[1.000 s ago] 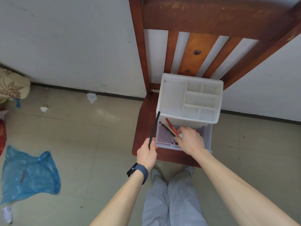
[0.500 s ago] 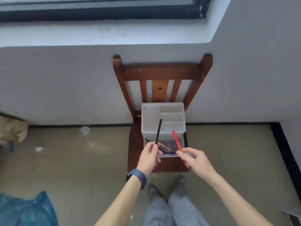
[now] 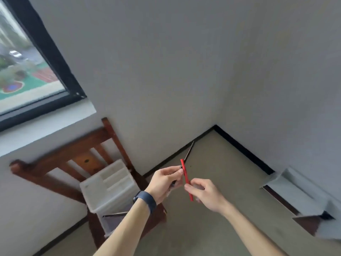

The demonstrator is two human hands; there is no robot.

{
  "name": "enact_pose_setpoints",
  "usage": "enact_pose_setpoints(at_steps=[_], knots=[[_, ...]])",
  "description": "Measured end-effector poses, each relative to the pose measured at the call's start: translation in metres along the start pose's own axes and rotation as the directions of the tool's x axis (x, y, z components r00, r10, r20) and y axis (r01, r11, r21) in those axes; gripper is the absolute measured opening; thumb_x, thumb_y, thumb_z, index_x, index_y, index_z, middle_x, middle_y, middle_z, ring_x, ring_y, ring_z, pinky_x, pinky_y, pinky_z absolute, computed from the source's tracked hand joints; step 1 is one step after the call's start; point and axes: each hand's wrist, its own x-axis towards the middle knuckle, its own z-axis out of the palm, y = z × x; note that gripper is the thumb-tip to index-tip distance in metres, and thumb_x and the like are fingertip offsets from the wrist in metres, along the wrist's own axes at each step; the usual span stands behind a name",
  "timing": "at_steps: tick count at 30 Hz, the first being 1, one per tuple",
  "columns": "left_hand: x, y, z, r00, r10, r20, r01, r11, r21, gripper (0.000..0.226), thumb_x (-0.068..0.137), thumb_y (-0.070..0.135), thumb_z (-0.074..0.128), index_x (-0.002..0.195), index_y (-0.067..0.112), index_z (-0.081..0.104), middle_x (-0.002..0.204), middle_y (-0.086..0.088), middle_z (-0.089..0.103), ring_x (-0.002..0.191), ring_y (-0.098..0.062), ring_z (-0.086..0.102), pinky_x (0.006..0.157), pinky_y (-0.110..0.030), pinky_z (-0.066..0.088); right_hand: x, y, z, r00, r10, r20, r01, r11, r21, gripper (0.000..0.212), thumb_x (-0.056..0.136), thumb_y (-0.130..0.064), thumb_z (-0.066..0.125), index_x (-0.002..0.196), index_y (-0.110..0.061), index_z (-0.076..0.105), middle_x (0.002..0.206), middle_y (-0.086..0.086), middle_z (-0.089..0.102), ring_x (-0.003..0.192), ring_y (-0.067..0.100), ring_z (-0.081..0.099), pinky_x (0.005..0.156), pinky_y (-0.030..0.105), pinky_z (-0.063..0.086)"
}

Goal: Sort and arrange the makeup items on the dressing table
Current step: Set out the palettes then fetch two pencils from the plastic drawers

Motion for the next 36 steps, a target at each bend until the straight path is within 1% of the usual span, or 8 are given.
enact_pose_setpoints(at_steps=[7, 12, 17, 20, 24, 27, 30, 36], knots=[[0.03, -0.024, 0.186, 0.967, -0.096, 0.238, 0.057, 0.985, 0.164, 0.029, 0.082, 0.028, 0.076, 0.1, 0.006, 0.073, 0.089, -0.009, 0.07, 0.08, -0.022, 0.065, 0.076, -0.03, 0.053, -0.097, 0.066, -0.131, 0.961, 0.064, -0.269, -0.039, 0.995, 0.096, 0.041, 0.096, -0.038, 0.065, 0.058, -0.029, 0.055, 0.052, -0.013, 0.045, 0.052, 0.008, 0.044, 0.055, 0.023, 0.034], [0.031, -0.06, 0.329, 0.936, -0.112, 0.333, 0.009, 0.955, 0.297, 0.018, 0.087, 0.015, 0.072, 0.1, 0.002, 0.075, 0.088, -0.009, 0.07, 0.074, -0.018, 0.065, 0.07, -0.03, 0.056, -0.187, 0.122, -0.22, 0.912, 0.093, -0.399, -0.04, 0.989, 0.139, 0.034, 0.091, -0.052, 0.065, 0.086, -0.02, 0.075, 0.063, -0.01, 0.057, 0.057, 0.003, 0.05, 0.06, 0.022, 0.038], [0.03, -0.099, 0.458, 0.909, -0.124, 0.398, -0.062, 0.904, 0.424, 0.011, 0.092, 0.017, 0.069, 0.093, 0.014, 0.08, 0.088, -0.003, 0.072, 0.08, -0.016, 0.065, 0.082, -0.033, 0.052, -0.294, 0.191, -0.296, 0.781, 0.203, -0.591, 0.04, 0.928, 0.371, 0.032, 0.088, -0.054, 0.071, 0.094, -0.023, 0.073, 0.062, -0.012, 0.057, 0.057, 0.008, 0.054, 0.058, 0.024, 0.045], [0.025, -0.128, 0.534, 0.881, -0.182, 0.436, -0.084, 0.848, 0.523, 0.014, 0.091, 0.022, 0.071, 0.101, 0.014, 0.077, 0.094, -0.002, 0.076, 0.082, -0.011, 0.069, 0.074, -0.025, 0.051, -0.361, 0.233, -0.331, 0.675, 0.323, -0.663, 0.156, 0.816, 0.556, 0.03, 0.086, -0.048, 0.075, 0.096, -0.02, 0.075, 0.066, -0.004, 0.056, 0.06, 0.009, 0.055, 0.058, 0.025, 0.045], [0.01, -0.176, 0.641, 0.786, -0.302, 0.54, -0.133, 0.769, 0.625, 0.017, 0.092, 0.025, 0.07, 0.107, 0.017, 0.076, 0.098, -0.001, 0.077, 0.088, -0.014, 0.07, 0.074, -0.025, 0.049, -0.451, 0.28, -0.366, 0.486, 0.453, -0.748, 0.362, 0.675, 0.643, 0.052, 0.06, -0.035, 0.07, 0.108, -0.016, 0.075, 0.075, 0.003, 0.065, 0.071, 0.014, 0.061, 0.063, 0.028, 0.05], [-0.007, -0.217, 0.725, 0.69, -0.393, 0.608, -0.15, 0.745, 0.651, 0.018, 0.093, 0.017, 0.069, 0.109, 0.01, 0.074, 0.095, -0.005, 0.076, 0.08, -0.014, 0.071, 0.068, -0.022, 0.055, -0.515, 0.313, -0.381, 0.291, 0.526, -0.799, 0.411, 0.686, 0.601, 0.043, 0.066, -0.023, 0.071, 0.109, -0.022, 0.075, 0.087, 0.005, 0.069, 0.079, 0.015, 0.067, 0.068, 0.024, 0.054], [-0.03, -0.262, 0.808, 0.567, -0.471, 0.676, -0.208, 0.712, 0.671, 0.015, 0.093, 0.013, 0.068, 0.106, 0.01, 0.074, 0.095, -0.009, 0.072, 0.086, -0.026, 0.062, 0.078, -0.03, 0.053, -0.575, 0.343, -0.386, 0.037, 0.584, -0.811, 0.415, 0.73, 0.544, 0.038, 0.07, -0.026, 0.075, 0.107, -0.032, 0.075, 0.1, -0.003, 0.072, 0.088, 0.012, 0.072, 0.072, 0.023, 0.057], [-0.103, -0.353, 0.95, 0.305, -0.617, 0.725, -0.311, 0.655, 0.689, 0.016, 0.093, 0.016, 0.069, 0.108, 0.013, 0.075, 0.108, -0.014, 0.074, 0.106, -0.033, 0.068, 0.1, -0.044, 0.052, -0.696, 0.389, -0.369, -0.391, 0.681, -0.619, 0.491, 0.723, 0.485, 0.036, 0.084, -0.008, 0.079, 0.116, -0.017, 0.066, 0.105, 0.007, 0.072, 0.085, 0.019, 0.074, 0.067, 0.025, 0.057]])
